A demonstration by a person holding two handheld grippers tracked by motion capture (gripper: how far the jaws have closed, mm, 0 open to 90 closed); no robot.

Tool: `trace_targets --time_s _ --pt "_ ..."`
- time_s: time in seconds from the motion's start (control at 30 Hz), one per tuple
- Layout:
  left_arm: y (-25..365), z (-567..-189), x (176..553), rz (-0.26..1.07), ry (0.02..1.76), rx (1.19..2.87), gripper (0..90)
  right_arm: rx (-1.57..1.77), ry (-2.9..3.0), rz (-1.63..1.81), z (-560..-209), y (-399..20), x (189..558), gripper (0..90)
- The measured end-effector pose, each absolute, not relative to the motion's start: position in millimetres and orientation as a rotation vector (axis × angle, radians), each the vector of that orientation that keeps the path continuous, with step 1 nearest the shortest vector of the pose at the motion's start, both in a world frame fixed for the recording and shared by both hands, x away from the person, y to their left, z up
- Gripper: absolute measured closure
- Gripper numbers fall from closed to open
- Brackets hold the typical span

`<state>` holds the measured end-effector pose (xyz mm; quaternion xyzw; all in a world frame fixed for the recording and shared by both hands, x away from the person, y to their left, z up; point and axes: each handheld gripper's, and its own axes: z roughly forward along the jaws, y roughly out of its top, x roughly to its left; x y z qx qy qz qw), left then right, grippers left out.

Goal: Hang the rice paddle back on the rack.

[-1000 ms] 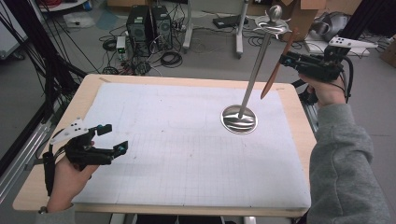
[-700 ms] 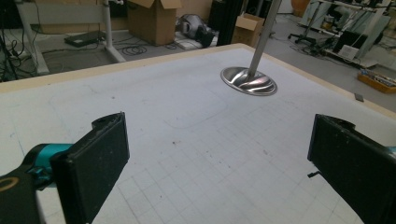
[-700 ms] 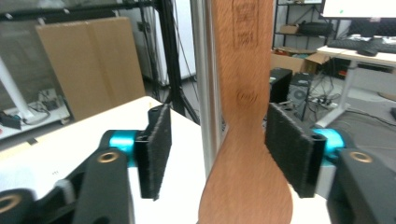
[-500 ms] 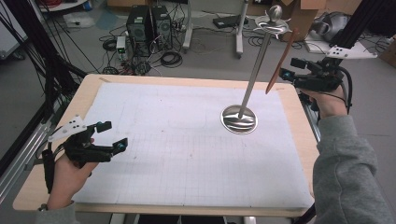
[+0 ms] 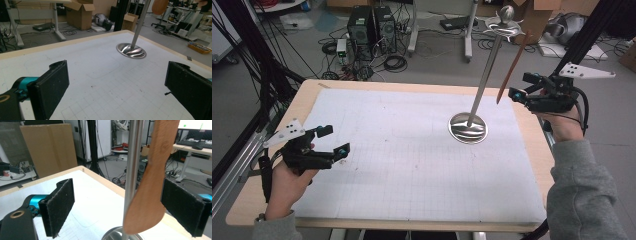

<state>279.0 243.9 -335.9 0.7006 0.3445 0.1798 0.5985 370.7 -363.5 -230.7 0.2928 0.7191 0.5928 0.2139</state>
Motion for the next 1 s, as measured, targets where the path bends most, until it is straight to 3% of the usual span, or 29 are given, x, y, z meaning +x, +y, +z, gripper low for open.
trace_targets --time_s 1.0 --pt "221.7 -338.7 290.0 0.375 0.759 1.647 5.9 0.805 1.972 1.665 -285.8 -349.1 316.0 11.0"
